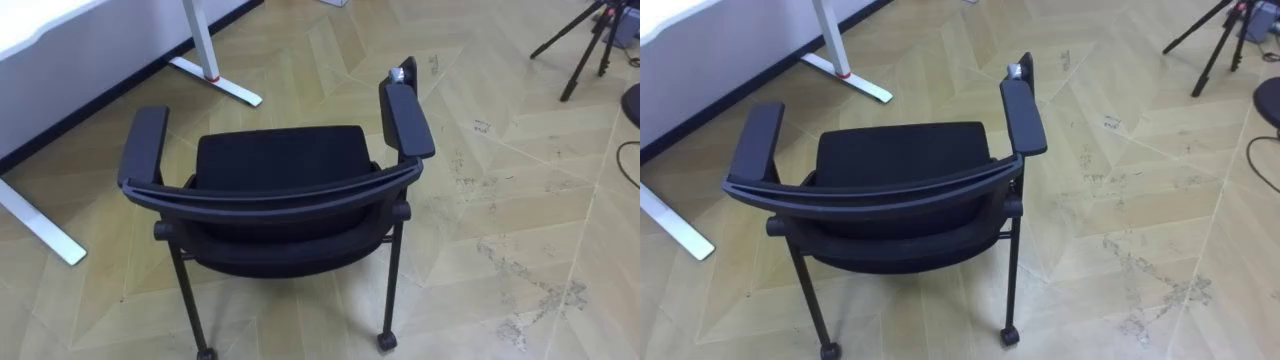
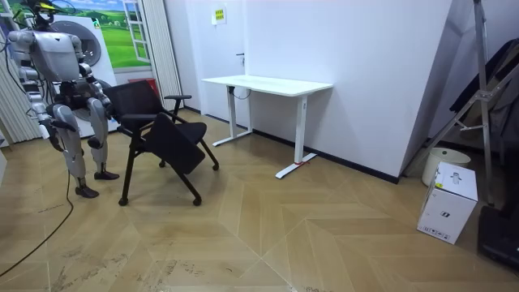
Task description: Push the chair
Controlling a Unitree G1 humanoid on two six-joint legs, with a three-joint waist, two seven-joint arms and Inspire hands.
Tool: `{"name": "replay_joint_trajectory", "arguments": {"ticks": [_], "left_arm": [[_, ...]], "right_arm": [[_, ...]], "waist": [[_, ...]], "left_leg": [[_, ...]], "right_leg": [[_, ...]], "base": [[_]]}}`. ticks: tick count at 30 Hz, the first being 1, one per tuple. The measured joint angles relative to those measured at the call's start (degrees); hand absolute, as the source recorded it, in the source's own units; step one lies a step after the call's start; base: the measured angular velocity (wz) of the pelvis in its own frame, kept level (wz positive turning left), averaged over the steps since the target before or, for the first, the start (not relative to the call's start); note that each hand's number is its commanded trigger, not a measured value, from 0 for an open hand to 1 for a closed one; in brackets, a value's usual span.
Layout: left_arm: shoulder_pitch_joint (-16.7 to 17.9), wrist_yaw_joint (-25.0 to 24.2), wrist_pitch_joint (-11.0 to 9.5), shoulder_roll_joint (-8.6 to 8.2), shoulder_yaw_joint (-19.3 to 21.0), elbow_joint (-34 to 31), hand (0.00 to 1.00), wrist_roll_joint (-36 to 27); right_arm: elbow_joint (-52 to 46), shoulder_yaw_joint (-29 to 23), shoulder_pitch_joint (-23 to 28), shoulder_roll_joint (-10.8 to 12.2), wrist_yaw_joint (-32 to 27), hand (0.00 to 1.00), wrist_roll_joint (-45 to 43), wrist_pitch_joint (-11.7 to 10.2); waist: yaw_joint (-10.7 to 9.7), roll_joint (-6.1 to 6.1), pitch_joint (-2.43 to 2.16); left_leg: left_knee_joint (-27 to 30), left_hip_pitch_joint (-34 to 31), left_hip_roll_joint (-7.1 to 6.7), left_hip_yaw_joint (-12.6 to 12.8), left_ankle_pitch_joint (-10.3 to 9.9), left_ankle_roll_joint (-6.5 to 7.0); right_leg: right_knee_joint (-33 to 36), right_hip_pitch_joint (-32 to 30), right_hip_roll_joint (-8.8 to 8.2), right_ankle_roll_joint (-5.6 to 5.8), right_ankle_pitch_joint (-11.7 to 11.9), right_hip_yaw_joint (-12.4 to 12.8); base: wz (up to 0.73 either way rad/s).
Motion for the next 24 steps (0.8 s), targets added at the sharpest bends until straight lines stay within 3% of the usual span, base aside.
{"name": "replay_joint_trajectory", "arguments": {"ticks": [1, 6, 16, 24], "left_arm": [[-0.2, 0.0, 0.0, 0.0, -0.2, 0.0, 0.0, 0.1], [-0.6, 0.0, 0.0, -0.04, -0.8, 0.0, 0.0, 0.5], [-0.8, 0.0, 0.2, -0.03, -1.0, 0.1, 0.0, 0.4], [-0.8, 0.1, 0.3, -0.06, -0.9, 0.1, 0.0, 0.4]], "right_arm": [[0.1, 0.0, 0.0, 0.0, 0.5, 0.0, 0.3, 0.0], [0.2, 0.1, 0.0, -0.1, 1.6, 0.0, 0.7, 0.0], [1.0, 0.0, 0.0, -0.2, 3.0, 0.0, 3.4, 0.8], [1.4, 0.0, -0.1, -0.2, 3.0, 0.0, 4.4, 1.2]], "waist": [[-0.1, -0.06, -0.2], [-0.2, -0.18, -0.16], [-0.3, -0.31, 0.45], [0.0, -0.28, 0.04]], "left_leg": [[0.0, -0.1, 0.0, 0.0, 0.0, 0.0], [0.0, -0.1, -0.02, 0.1, 0.0, 0.0], [-0.1, 0.0, 0.0, 0.4, 0.0, 0.0], [-0.1, 0.0, -0.02, 0.2, 0.0, 0.0]], "right_leg": [[0.0, -0.1, 0.0, 0.0, 0.0, 0.0], [0.0, -0.1, -0.05, 0.02, 0.0, 0.0], [-0.1, 0.0, -0.03, 0.03, 0.0, 0.2], [-0.5, 0.1, -0.01, 0.03, 0.0, 0.2]], "base": [[0.0], [0.0], [0.0], [0.0]]}}
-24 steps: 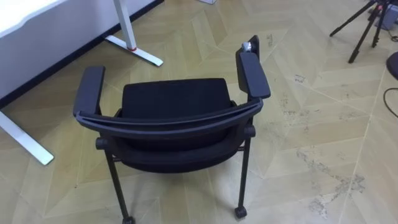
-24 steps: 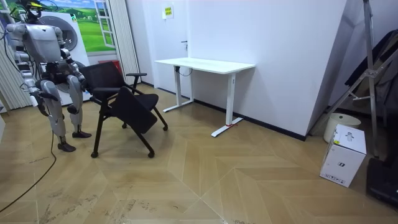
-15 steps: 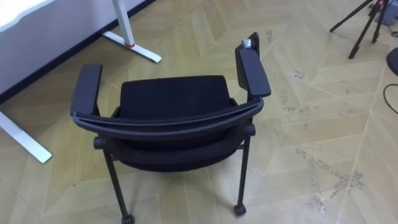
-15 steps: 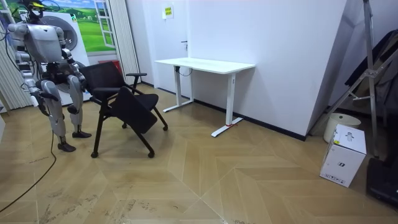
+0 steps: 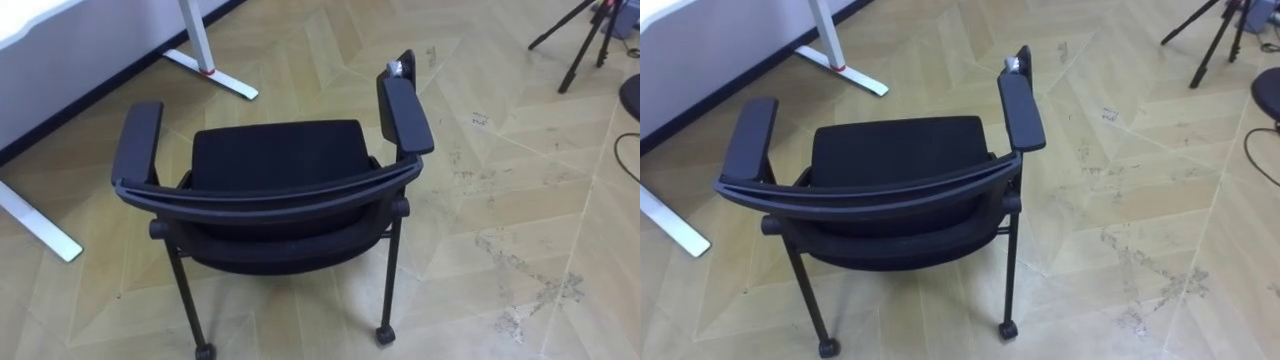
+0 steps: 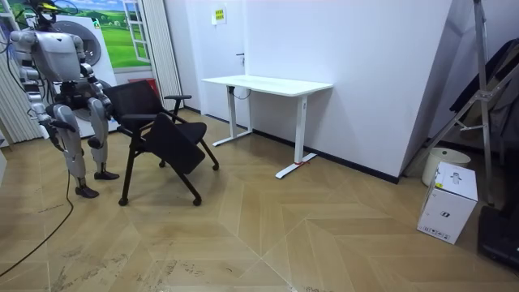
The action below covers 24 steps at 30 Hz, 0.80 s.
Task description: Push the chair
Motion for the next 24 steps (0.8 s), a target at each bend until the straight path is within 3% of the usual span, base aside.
{"name": "replay_joint_trajectory", "arguments": {"ticks": [9, 15, 16, 20, 24], "left_arm": [[-0.1, 0.1, 1.0, -0.01, 0.4, 0.2, 0.0, -1.6], [0.3, 3.3, 1.2, -0.2, 2.0, -0.1, 0.0, -1.6], [0.4, 4.2, 1.2, -0.23, 2.8, -0.2, 0.0, -1.6], [0.5, 7.5, 1.3, -0.02, 7.7, -1.3, 0.0, -1.5], [-0.5, 11.2, 1.1, 1.16, 10.1, -4.4, 0.0, -1.5]], "right_arm": [[0.3, -0.1, -0.4, 0.0, -1.0, 0.0, -1.0, 0.1], [-0.1, -0.4, -0.3, 0.0, -1.4, 0.0, -1.8, 0.0], [-0.1, -0.5, -0.3, 0.0, -1.4, 0.0, -1.8, 0.0], [-0.1, -0.9, -0.3, -0.4, -0.9, 0.0, -1.8, 0.0], [-0.2, -1.4, -0.4, -0.5, -0.9, 0.0, -2.6, 0.0]], "waist": [[0.1, -0.4, 0.25], [0.1, -0.21, 0.32], [0.1, -0.04, 0.16], [0.3, 0.4, 0.49], [0.3, 0.53, 0.49]], "left_leg": [[0.0, 0.1, -0.03, -0.1, 0.0, 0.0], [0.0, 0.2, 0.02, 0.2, 0.0, 0.0], [0.0, 0.3, 0.02, 0.2, 0.0, 0.0], [0.0, 1.1, 0.08, 0.6, 0.0, 0.0], [0.0, 1.2, 0.08, 0.4, 0.0, 0.0]], "right_leg": [[0.0, 0.1, 0.01, 0.0, 0.0, 0.4], [0.0, 0.0, 0.11, 0.0, 0.0, 0.6], [0.1, 0.1, 0.13, 0.0, 0.0, 0.7], [0.6, 0.5, 0.18, 0.0, 0.0, 1.4], [0.7, 0.5, 0.22, -0.01, 0.0, 1.3]], "base": [[0.0], [0.0], [-0.05], [-0.06], [0.0]]}}
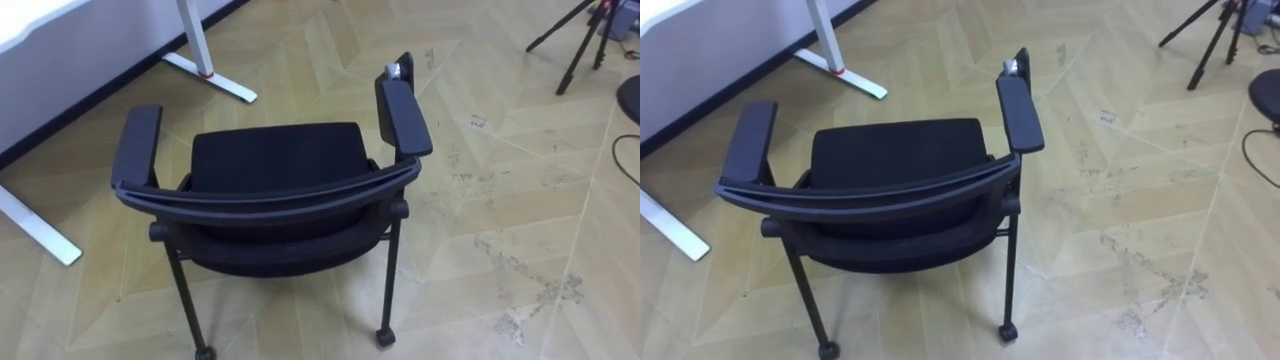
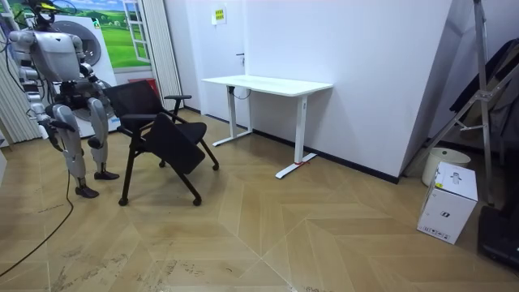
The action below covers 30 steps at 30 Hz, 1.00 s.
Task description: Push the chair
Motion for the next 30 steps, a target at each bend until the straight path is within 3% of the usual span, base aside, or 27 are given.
{"name": "replay_joint_trajectory", "arguments": {"ticks": [2, 7, 11, 17, 24, 30], "left_arm": [[-1.0, 2.6, -0.3, 1.09, 0.5, -1.1, 0.0, 0.0], [-2.0, 9.1, -0.7, 1.46, 1.5, -8.5, 0.0, 1.2], [-4.4, 14.3, -1.2, 1.48, 1.5, -14.1, 0.0, 6.5], [-4.9, 18.9, -1.7, 1.64, 1.3, -26.4, 0.0, 14.3], [-4.9, 20.5, -1.0, 1.77, 0.5, -34.0, 0.0, 24.0], [-4.9, 20.5, -0.7, 1.76, -2.5, -42.4, 0.0, 32.8]], "right_arm": [[0.1, -1.0, 0.0, 0.0, -0.1, 0.0, -1.8, 0.0], [0.3, -1.0, -0.5, -0.5, -0.7, 0.0, -2.6, 0.0], [0.4, -1.0, -1.0, -1.0, -1.1, 0.0, -5.5, 0.0], [0.2, -1.1, -1.1, -1.3, -1.2, 0.0, -6.1, 0.1], [-1.4, -1.2, -0.4, -1.3, -1.2, 0.0, -5.7, 1.1], [-1.7, -1.2, -0.3, -1.3, -1.1, 0.0, -5.7, 1.1]], "waist": [[-0.2, 0.5, 0.09], [-0.2, 0.96, -0.2], [-0.3, 1.32, -0.4], [-0.8, 1.78, -0.48], [-1.9, 1.8, -0.51], [-2.0, 1.72, -0.66]], "left_leg": [[-0.1, 0.8, 0.02, -0.1, -0.1, -0.01], [0.0, 1.1, 0.01, 0.1, -0.2, 0.01], [0.0, 1.2, 0.0, -0.3, -0.2, 0.01], [0.0, 1.2, 0.03, -0.5, -0.2, 0.0], [0.1, 1.3, -0.04, -0.3, -0.2, 0.0], [0.1, 1.1, 0.02, -0.1, -0.2, 0.0]], "right_leg": [[0.0, 0.7, 0.08, -0.01, 0.0, 0.0], [0.2, 1.0, 0.02, -0.01, 0.0, -0.1], [0.0, 1.2, 0.06, -0.02, 0.0, -0.4], [-0.2, 1.3, -0.01, -0.02, 0.0, -1.0], [-0.2, 1.3, -0.09, 0.02, 0.0, -0.7], [-0.2, 1.2, -0.03, 0.0, 0.0, -0.3]], "base": [[0.0], [0.0], [0.02], [0.01], [0.0], [-0.01]]}}
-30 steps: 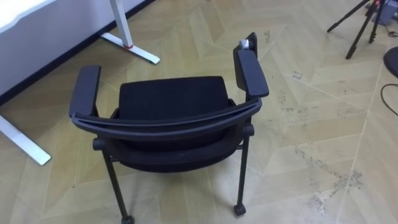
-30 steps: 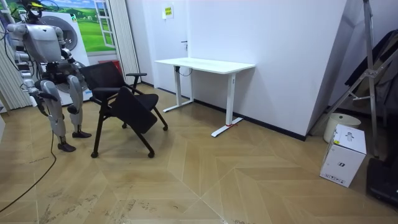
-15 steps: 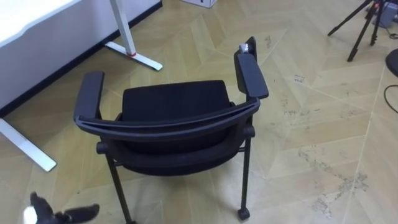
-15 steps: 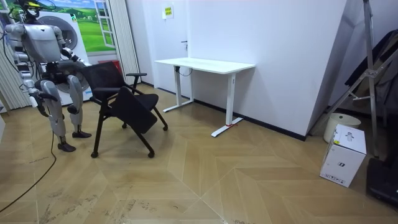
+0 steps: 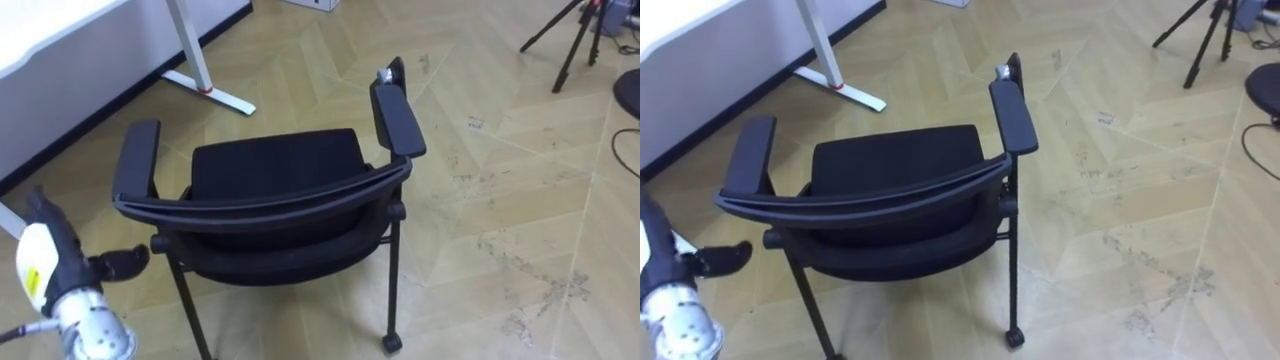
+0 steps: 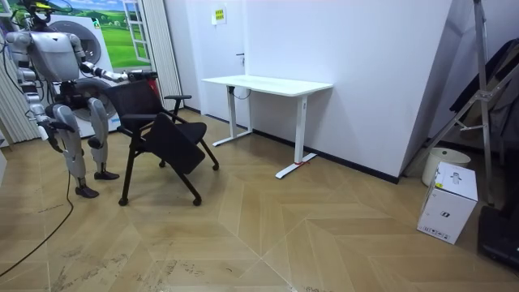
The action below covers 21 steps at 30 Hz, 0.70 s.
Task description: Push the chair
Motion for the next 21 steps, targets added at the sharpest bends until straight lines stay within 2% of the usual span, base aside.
{"name": "replay_joint_trajectory", "arguments": {"ticks": [2, 4, 6, 9, 11, 13, 17, 21], "left_arm": [[0.0, 0.0, 0.2, 0.05, -0.5, -2.9, 0.0, 2.0], [0.4, 0.0, 0.4, 0.14, -0.7, -2.9, 0.0, 2.6], [0.5, 0.0, 0.7, 0.14, -0.7, -4.0, 0.0, 2.9], [0.5, -0.1, 1.7, 0.56, -1.9, -4.9, 0.0, 6.9], [0.5, -0.1, 2.5, 1.82, -3.7, -5.7, 0.0, 10.7], [0.5, -0.2, 2.9, 2.33, -4.5, -5.9, 0.0, 12.2], [0.5, -0.2, 3.7, 2.67, -5.8, -6.4, 0.0, 16.6], [0.5, -0.4, 4.0, 3.13, -6.3, -7.4, 0.0, 20.6]], "right_arm": [[-0.3, 0.1, 0.3, -0.1, 0.1, 0.0, 0.0, 0.0], [-0.4, 0.1, 0.5, -0.1, 0.1, 0.0, 0.4, 0.0], [-0.3, 0.1, 0.4, -0.1, 0.1, 0.0, 0.4, 0.0], [0.3, 0.1, 0.1, -0.1, 0.1, 0.0, 0.5, -0.1], [0.7, 0.2, -0.2, -0.1, 0.1, 0.0, 0.6, -0.1], [0.7, 0.2, -0.2, -0.2, 0.0, 0.0, 0.6, -0.1], [0.7, 0.5, -0.2, -0.4, 0.0, 0.0, 0.6, -0.5], [0.6, 0.7, -0.3, -0.5, 0.0, 0.0, 0.6, -0.6]], "waist": [[0.0, 0.16, -0.14], [0.0, 0.22, -0.19], [0.0, 0.05, -0.18], [-0.2, -0.02, -0.14], [-0.2, -0.01, -0.06], [-0.3, 0.1, 0.01], [-0.3, 0.5, 0.31], [-0.4, 0.63, 0.36]], "left_leg": [[0.0, 0.2, 0.01, 0.2, 0.0, 0.0], [0.0, 0.3, 0.01, 0.3, 0.0, 0.0], [0.0, 0.3, 0.03, 0.3, 0.0, 0.0], [0.0, 0.1, -0.04, 0.1, 0.0, 0.0], [0.1, -0.1, -0.03, 0.0, 0.0, 0.0], [0.1, -0.2, -0.02, -0.1, 0.0, 0.0], [0.1, -0.4, -0.03, -0.2, 0.0, 0.0], [0.4, -1.0, -0.03, -0.2, 0.0, 0.0]], "right_leg": [[0.1, 0.0, 0.03, 0.0, 0.0, 0.3], [0.1, 0.0, 0.03, 0.0, 0.0, 0.3], [0.1, 0.0, 0.02, 0.0, 0.0, 0.3], [0.0, 0.0, -0.06, 0.01, 0.0, 0.1], [-0.1, 0.0, -0.07, 0.0, 0.0, -0.1], [-0.1, 0.0, -0.08, 0.0, 0.0, -0.2], [-0.2, 0.0, -0.1, 0.0, 0.0, -0.4], [-0.1, -0.8, -0.09, -0.02, 0.0, -0.4]], "base": [[-0.05], [-0.02], [0.0], [0.04], [0.06], [0.03], [0.0], [0.0]]}}
